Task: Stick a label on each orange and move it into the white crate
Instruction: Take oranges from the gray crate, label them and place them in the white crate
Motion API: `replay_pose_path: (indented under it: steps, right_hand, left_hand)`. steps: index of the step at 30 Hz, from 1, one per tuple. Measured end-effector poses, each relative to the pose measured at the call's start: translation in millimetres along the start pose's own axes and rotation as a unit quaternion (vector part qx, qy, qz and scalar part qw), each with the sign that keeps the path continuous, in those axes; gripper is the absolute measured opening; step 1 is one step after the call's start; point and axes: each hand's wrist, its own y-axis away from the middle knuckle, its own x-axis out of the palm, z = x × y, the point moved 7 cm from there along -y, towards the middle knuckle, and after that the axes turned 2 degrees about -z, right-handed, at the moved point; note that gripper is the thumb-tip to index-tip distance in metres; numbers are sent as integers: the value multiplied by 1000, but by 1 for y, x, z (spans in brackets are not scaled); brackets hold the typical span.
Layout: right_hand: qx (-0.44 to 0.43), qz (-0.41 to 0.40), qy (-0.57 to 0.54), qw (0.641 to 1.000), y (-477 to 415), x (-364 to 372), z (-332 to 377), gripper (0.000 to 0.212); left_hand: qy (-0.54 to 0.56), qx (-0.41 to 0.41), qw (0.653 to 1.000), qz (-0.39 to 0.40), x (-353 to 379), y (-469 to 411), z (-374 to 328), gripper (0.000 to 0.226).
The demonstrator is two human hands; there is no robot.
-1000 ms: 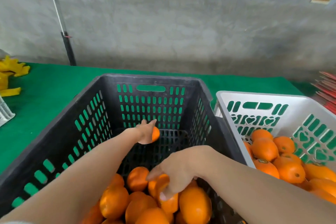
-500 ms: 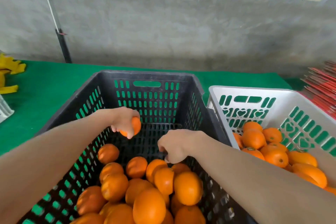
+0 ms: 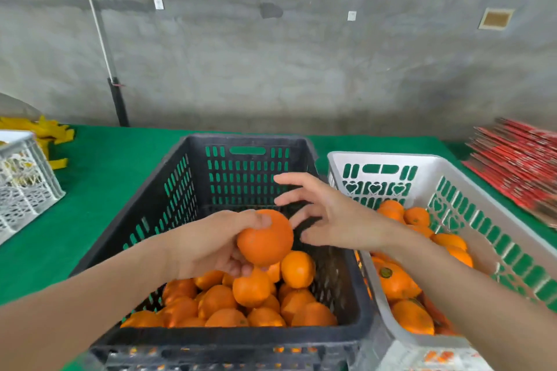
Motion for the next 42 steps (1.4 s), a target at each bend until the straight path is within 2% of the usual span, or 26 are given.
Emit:
replay_pose_path:
  steps: [2, 4, 7, 9, 12, 15, 16, 20, 24, 26, 29, 31, 33, 36, 39, 42]
  right_hand:
    - [-5, 28, -22, 999, 29, 6, 11, 80]
    - [-21, 11, 5, 1000, 51, 13, 19, 77]
    - [-50, -79, 68, 993, 78, 16, 21, 66]
    - [-39, -129, 1, 991, 99, 11, 10, 63]
    - [-30, -160, -110, 980, 131, 6, -10, 64]
    - [-60, -163, -160, 972, 157, 8, -19, 64]
    - [-68, -161, -175, 969, 166, 9, -21, 64]
    - [-79, -159, -207, 962, 197, 7, -28, 62]
    - [-37, -140, -202, 969, 220, 11, -49, 61]
    - [-10, -129, -174, 976, 230, 20, -65, 60]
    - [10, -97, -104, 990, 239, 36, -88, 56]
    - [29, -72, -75, 994, 241, 44, -112, 54]
    - [96, -55, -35, 993, 242, 53, -149, 47]
    - [172, 19, 152, 973, 242, 75, -204, 44]
    - [159, 86, 257, 949, 235, 99, -226, 53]
    - [145, 60, 293, 943, 227, 107, -232, 54]
  left_hand:
    - [-5, -8, 1000, -21, 16, 5, -2, 72]
    - [-50, 2, 998, -41, 34, 7, -7, 76]
    - [-130, 33, 989, -58, 64, 17, -11, 88]
    - [-113, 61, 990, -63, 78, 26, -13, 93]
    - [-7, 113, 989, -99, 91, 46, -13, 73]
    - [-19, 197, 974, -111, 121, 62, -7, 35]
    - [-25, 217, 970, -108, 136, 67, -1, 32]
    - [14, 247, 960, -131, 183, 79, 14, 68]
    - [51, 202, 967, -147, 208, 68, 39, 73]
    - [40, 166, 977, -132, 222, 60, 57, 84]
    - [95, 111, 981, -127, 236, 51, 89, 94]
    - [131, 73, 976, -156, 237, 46, 114, 89]
    - [176, 29, 965, -191, 234, 45, 141, 83]
    - [266, -13, 939, -217, 233, 45, 173, 68]
    - [311, -33, 921, -233, 232, 44, 191, 64]
    - [355, -56, 897, -258, 231, 43, 208, 62]
